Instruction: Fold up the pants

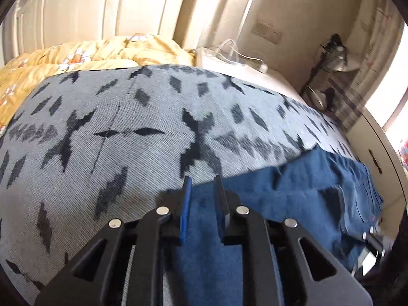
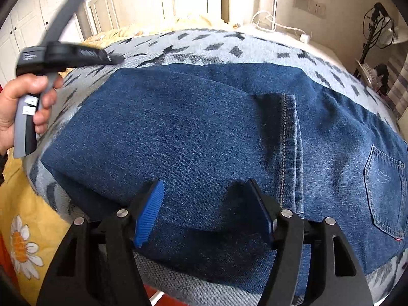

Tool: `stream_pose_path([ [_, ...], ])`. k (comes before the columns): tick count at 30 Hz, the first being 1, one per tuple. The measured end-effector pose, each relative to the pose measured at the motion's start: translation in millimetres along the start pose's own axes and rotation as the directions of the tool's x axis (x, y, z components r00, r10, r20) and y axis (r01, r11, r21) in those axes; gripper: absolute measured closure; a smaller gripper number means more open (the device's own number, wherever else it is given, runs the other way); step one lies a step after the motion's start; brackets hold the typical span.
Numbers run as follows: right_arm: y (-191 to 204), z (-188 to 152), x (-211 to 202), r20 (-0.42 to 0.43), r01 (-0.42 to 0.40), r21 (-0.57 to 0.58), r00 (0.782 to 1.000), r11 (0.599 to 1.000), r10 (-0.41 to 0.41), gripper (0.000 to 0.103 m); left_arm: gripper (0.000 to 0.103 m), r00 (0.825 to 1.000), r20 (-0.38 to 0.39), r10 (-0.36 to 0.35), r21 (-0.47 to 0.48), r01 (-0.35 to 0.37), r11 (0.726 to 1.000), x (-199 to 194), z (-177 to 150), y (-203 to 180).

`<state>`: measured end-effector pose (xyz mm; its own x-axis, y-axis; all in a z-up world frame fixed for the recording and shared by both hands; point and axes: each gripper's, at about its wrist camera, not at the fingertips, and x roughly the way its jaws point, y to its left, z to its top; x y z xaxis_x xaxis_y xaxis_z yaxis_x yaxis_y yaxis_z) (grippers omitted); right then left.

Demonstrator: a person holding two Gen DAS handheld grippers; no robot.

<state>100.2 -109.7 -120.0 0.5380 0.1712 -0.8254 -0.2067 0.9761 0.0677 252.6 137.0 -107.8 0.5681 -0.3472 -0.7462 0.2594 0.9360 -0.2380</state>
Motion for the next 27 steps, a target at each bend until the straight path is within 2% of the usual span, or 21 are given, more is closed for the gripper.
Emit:
stream_pose_path([
  [1, -4, 5, -3, 0.010, -0.002, 0.009, 1.000, 1.000, 0.002, 0.038, 0.083, 1.000, -0.018, 0.020, 0.030, -0.019, 0.999, 2, -8, -3],
  [3, -13, 18, -8, 0.044, 0.008, 0.030, 0.999, 1.000, -0.009, 0.038, 0.082, 0.991, -0.050, 0.127, 0.002, -0.127, 0.992, 4, -23, 4],
  [4, -18, 25, -9, 0.057, 0.004, 0.040, 0.998, 0.999, -0.007, 0.038, 0.083, 0.983, -0.065, 0.171, -0.077, -0.176, 0.981, 0, -33, 17],
  [5, -24, 37, -9, 0.069, 0.006, 0.049, 0.998, 0.999, -0.009, 0.038, 0.084, 0.984, -0.067, 0.165, -0.140, -0.173, 0.975, -5, -40, 23],
  [7, -33, 56, -6, 0.092, 0.015, 0.056, 0.996, 0.998, -0.021, 0.038, 0.083, 0.996, -0.023, 0.087, -0.245, -0.090, 0.965, -26, -62, 34],
  [8, -39, 67, 3, 0.093, 0.023, 0.053, 0.995, 0.998, -0.027, 0.038, 0.083, 0.998, -0.006, 0.059, -0.265, -0.059, 0.962, -35, -71, 36],
  [10, -47, 80, 21, 0.055, 0.062, 0.045, 0.996, 0.997, -0.065, 0.039, 0.078, 0.999, 0.024, -0.031, -0.345, 0.038, 0.938, -55, -95, 43],
  [13, -69, 85, 55, -0.031, 0.140, 0.049, 0.990, 0.989, -0.138, 0.038, 0.075, 0.984, 0.070, -0.163, -0.484, 0.176, 0.857, -75, -139, 52],
  [14, -81, 83, 59, -0.024, 0.095, 0.100, 0.995, 0.990, -0.093, 0.036, 0.074, 0.977, 0.071, -0.199, -0.518, 0.206, 0.830, -75, -153, 53],
  [16, -87, 78, 60, -0.020, 0.068, 0.126, 0.998, 0.990, -0.066, 0.034, 0.074, 0.962, 0.056, -0.267, -0.552, 0.253, 0.795, -67, -170, 46],
  [18, -85, 78, 59, -0.016, 0.082, 0.113, 0.997, 0.990, -0.081, 0.034, 0.074, 0.961, 0.065, -0.270, -0.557, 0.259, 0.789, -67, -176, 43],
  [19, -84, 79, 57, -0.020, 0.095, 0.122, 0.995, 0.988, -0.093, 0.034, 0.074, 0.957, 0.075, -0.282, -0.576, 0.272, 0.771, -68, -178, 45],
  [21, -79, 78, 47, -0.007, 0.130, 0.137, 0.991, 0.982, -0.131, 0.034, 0.073, 0.939, 0.111, -0.326, -0.630, 0.320, 0.708, -66, -181, 53],
  [23, -60, 73, 25, 0.041, 0.085, 0.109, 0.995, 0.990, -0.090, 0.034, 0.073, 0.927, 0.120, -0.356, -0.659, 0.342, 0.670, -62, -184, 56],
  [24, -51, 69, 21, 0.047, 0.063, 0.082, 0.997, 0.995, -0.067, 0.034, 0.074, 0.915, 0.131, -0.382, -0.672, 0.366, 0.644, -61, -185, 56],
  [25, -38, 65, 17, 0.045, 0.045, 0.042, 0.998, 0.998, -0.047, 0.034, 0.074, 0.894, 0.158, -0.420, -0.688, 0.405, 0.603, -59, -182, 56],
  [26, -27, 59, 15, 0.041, 0.033, 0.003, 0.999, 0.999, -0.033, 0.034, 0.074, 0.866, 0.195, -0.461, -0.703, 0.451, 0.550, -59, -184, 56],
  [27, -18, 53, 16, 0.026, 0.022, -0.024, 0.999, 0.999, -0.022, 0.034, 0.074, 0.860, 0.202, -0.468, -0.716, 0.456, 0.529, -58, -186, 56],
])
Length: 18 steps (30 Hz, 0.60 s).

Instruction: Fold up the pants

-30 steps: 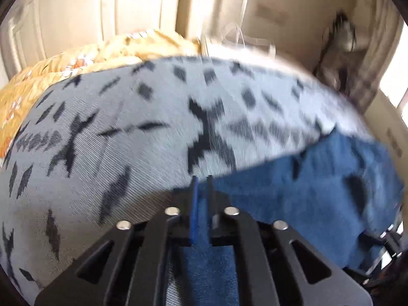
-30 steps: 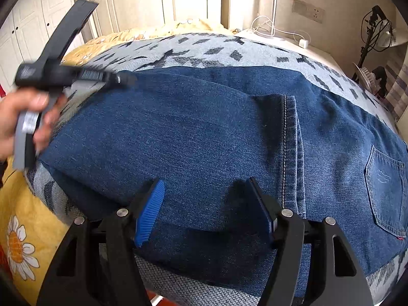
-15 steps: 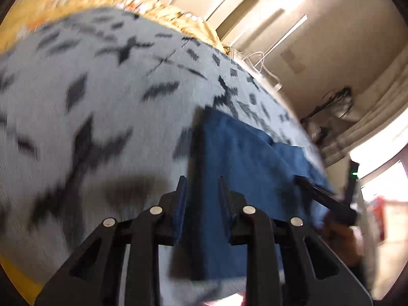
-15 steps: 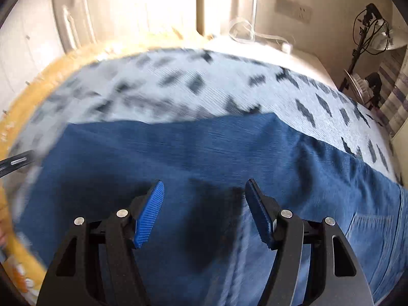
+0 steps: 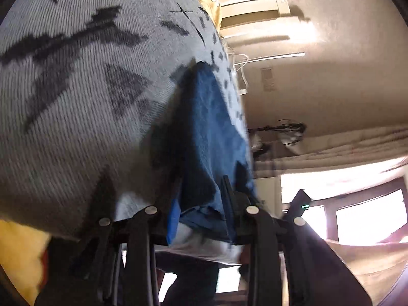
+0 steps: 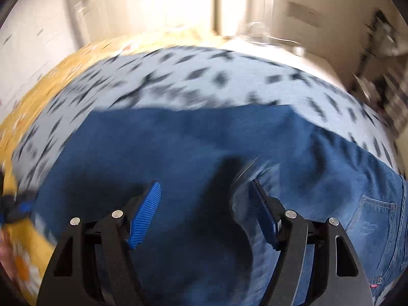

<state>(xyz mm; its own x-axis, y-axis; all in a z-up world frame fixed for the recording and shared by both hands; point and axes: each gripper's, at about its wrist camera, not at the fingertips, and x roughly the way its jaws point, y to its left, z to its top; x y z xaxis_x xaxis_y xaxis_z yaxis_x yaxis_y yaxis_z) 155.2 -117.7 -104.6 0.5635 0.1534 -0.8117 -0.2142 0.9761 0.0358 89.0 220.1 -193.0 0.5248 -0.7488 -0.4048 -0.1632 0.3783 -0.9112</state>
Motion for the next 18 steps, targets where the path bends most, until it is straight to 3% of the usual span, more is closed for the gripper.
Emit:
stream_pose_path([
  [2, 5, -8, 5, -0.024, -0.001, 0.002, 1.000, 1.000, 0.001, 0.034, 0.074, 0.997, 0.005, 0.079, -0.010, -0.079, 0.997, 2, -3, 2],
  [6, 4, -15, 17, -0.058, -0.008, 0.017, 0.998, 1.000, 0.009, 0.034, 0.063, 0.996, -0.016, 0.084, -0.016, -0.084, 0.996, 15, -10, 1],
  [13, 3, -18, 17, -0.054, -0.003, 0.007, 0.999, 1.000, 0.003, 0.034, 0.065, 0.989, 0.035, 0.142, 0.060, -0.144, 0.988, 27, -16, -26],
  [18, 4, -18, 19, -0.051, 0.007, 0.006, 0.999, 1.000, -0.006, 0.033, 0.073, 0.969, 0.071, 0.236, 0.056, -0.240, 0.969, 35, -17, -30],
])
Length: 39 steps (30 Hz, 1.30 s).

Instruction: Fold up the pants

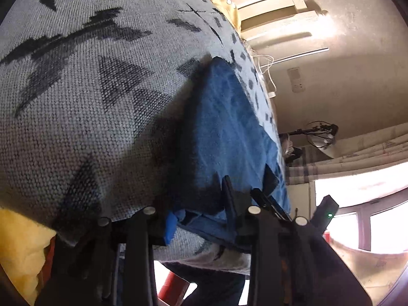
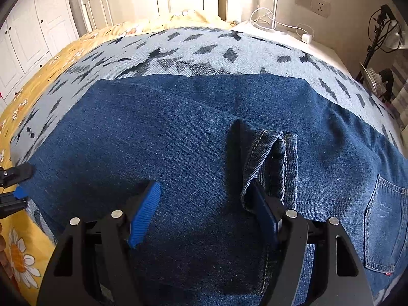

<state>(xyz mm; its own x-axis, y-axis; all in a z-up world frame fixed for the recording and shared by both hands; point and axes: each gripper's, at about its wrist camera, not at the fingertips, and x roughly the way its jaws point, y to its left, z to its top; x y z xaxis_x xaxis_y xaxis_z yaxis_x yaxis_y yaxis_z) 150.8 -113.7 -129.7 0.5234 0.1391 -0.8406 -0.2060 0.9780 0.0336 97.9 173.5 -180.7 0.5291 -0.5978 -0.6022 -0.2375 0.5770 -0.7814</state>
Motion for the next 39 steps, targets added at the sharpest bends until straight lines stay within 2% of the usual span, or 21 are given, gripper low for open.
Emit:
stream_pose_path([
  [4, 1, -1, 0, 0.000, 0.002, -0.002, 1.000, 1.000, -0.002, 0.033, 0.089, 1.000, 0.005, 0.029, 0.005, -0.029, 1.000, 7, 1, -11],
  [6, 0, 0, 0, -0.020, -0.001, 0.001, 1.000, 1.000, 0.001, 0.033, 0.089, 0.999, 0.030, 0.041, 0.063, -0.043, 0.997, -4, 1, -18],
  [9, -4, 21, -13, -0.053, -0.021, 0.032, 0.998, 0.999, 0.022, 0.031, 0.090, 0.991, 0.094, 0.093, 0.175, -0.108, 0.979, -12, -6, -44],
  [11, 1, 50, -29, -0.050, -0.066, 0.027, 0.997, 0.997, 0.067, 0.027, 0.090, 0.979, 0.153, 0.132, 0.255, -0.168, 0.952, -15, -14, -65],
  [12, 8, 66, -36, -0.055, -0.091, 0.009, 0.994, 0.996, 0.092, 0.017, 0.090, 0.973, 0.181, 0.144, 0.293, -0.193, 0.936, -17, -18, -76],
  [13, 17, 78, -40, -0.066, -0.118, -0.016, 0.991, 0.993, 0.116, 0.013, 0.090, 0.964, 0.215, 0.160, 0.337, -0.227, 0.914, -17, -24, -89],
  [14, 32, 94, -41, -0.104, -0.174, -0.054, 0.980, 0.983, 0.168, 0.012, 0.090, 0.957, 0.235, 0.170, 0.363, -0.249, 0.898, -18, -30, -96],
  [16, 60, 117, -35, -0.210, -0.299, -0.084, 0.938, 0.951, 0.276, 0.011, 0.090, 0.940, 0.283, 0.192, 0.419, -0.301, 0.857, -17, -39, -113],
  [17, 72, 125, -32, -0.243, -0.317, -0.099, 0.927, 0.943, 0.286, 0.011, 0.090, 0.925, 0.316, 0.209, 0.458, -0.342, 0.820, -15, -46, -124],
  [20, 110, 147, -18, -0.321, -0.298, -0.172, 0.918, 0.939, 0.233, 0.011, 0.091, 0.901, 0.367, 0.231, 0.508, -0.402, 0.762, -11, -58, -139],
  [23, 134, 158, -8, -0.351, -0.288, -0.207, 0.914, 0.935, 0.204, 0.011, 0.091, 0.882, 0.405, 0.240, 0.549, -0.445, 0.708, -7, -68, -154],
  [25, 146, 157, 0, -0.385, -0.292, -0.230, 0.903, 0.929, 0.188, 0.011, 0.091, 0.877, 0.421, 0.231, 0.579, -0.456, 0.676, -7, -75, -163],
  [27, 150, 154, 6, -0.434, -0.338, -0.226, 0.875, 0.914, 0.216, 0.011, 0.091, 0.876, 0.432, 0.214, 0.604, -0.458, 0.652, -9, -81, -175],
  [28, 149, 155, 7, -0.440, -0.340, -0.229, 0.872, 0.912, 0.214, 0.011, 0.092, 0.876, 0.439, 0.200, 0.623, -0.457, 0.635, -10, -84, -185],
  [30, 141, 157, 5, -0.426, -0.311, -0.249, 0.886, 0.917, 0.184, 0.011, 0.092, 0.879, 0.447, 0.165, 0.656, -0.448, 0.607, -14, -90, -203],
  [32, 127, 161, -5, -0.405, -0.328, -0.242, 0.890, 0.913, 0.212, 0.034, 0.092, 0.889, 0.443, 0.117, 0.697, -0.424, 0.578, -16, -96, -228],
  [33, 113, 165, -18, -0.385, -0.339, -0.225, 0.892, 0.913, 0.236, 0.049, 0.092, 0.894, 0.438, 0.094, 0.718, -0.411, 0.562, -17, -100, -240],
  [34, 100, 169, -31, -0.366, -0.357, -0.210, 0.892, 0.910, 0.265, 0.057, 0.092, 0.897, 0.437, 0.071, 0.740, -0.403, 0.539, -17, -105, -254],
  [37, 57, 181, -72, -0.278, -0.369, -0.171, 0.908, 0.913, 0.315, 0.064, 0.092, 0.908, 0.418, -0.012, 0.804, -0.364, 0.470, -14, -123, -299],
  [39, 13, 188, -104, -0.197, -0.370, -0.116, 0.918, 0.922, 0.343, 0.065, 0.092, 0.916, 0.397, -0.055, 0.847, -0.343, 0.406, -5, -141, -333],
])
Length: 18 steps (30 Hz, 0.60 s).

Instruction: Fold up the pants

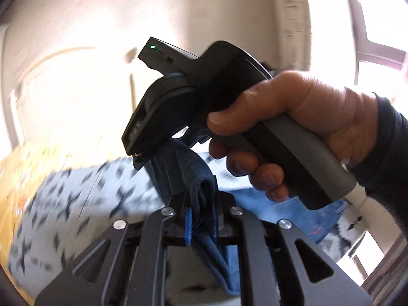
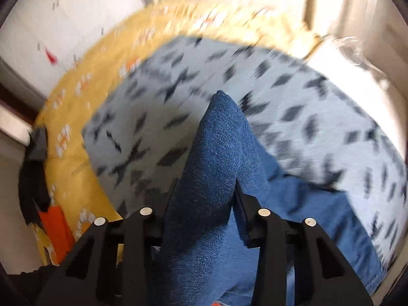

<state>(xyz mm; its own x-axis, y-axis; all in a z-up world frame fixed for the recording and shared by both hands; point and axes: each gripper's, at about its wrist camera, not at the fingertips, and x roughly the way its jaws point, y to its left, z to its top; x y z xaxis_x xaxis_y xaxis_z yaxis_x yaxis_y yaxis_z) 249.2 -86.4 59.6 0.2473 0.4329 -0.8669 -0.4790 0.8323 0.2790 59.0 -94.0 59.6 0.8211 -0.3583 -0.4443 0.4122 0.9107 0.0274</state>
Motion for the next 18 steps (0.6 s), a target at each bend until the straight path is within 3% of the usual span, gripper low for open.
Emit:
stream_pose_path([
  [5, -92, -43, -94, 0.170, -0.013, 0.152, 0.985, 0.988, -0.014, 0.071, 0.092, 0.997, 0.018, -0.076, 0.179, 0.072, 0.981, 25, 25, -104],
  [10, -201, -127, -139, 0.251, -0.033, 0.306, 0.967, 0.952, -0.047, 0.078, 0.092, 0.992, -0.041, -0.122, 0.319, 0.129, 0.939, 66, -2, -222],
  [13, -259, -175, -132, 0.267, -0.062, 0.364, 0.963, 0.929, -0.041, 0.078, 0.092, 0.989, -0.101, -0.105, 0.403, 0.138, 0.905, 105, -41, -289],
  [18, -346, -251, -69, 0.214, -0.081, 0.471, 0.977, 0.879, -0.025, 0.078, 0.092, 0.980, -0.191, -0.051, 0.525, 0.146, 0.838, 159, -104, -343],
])
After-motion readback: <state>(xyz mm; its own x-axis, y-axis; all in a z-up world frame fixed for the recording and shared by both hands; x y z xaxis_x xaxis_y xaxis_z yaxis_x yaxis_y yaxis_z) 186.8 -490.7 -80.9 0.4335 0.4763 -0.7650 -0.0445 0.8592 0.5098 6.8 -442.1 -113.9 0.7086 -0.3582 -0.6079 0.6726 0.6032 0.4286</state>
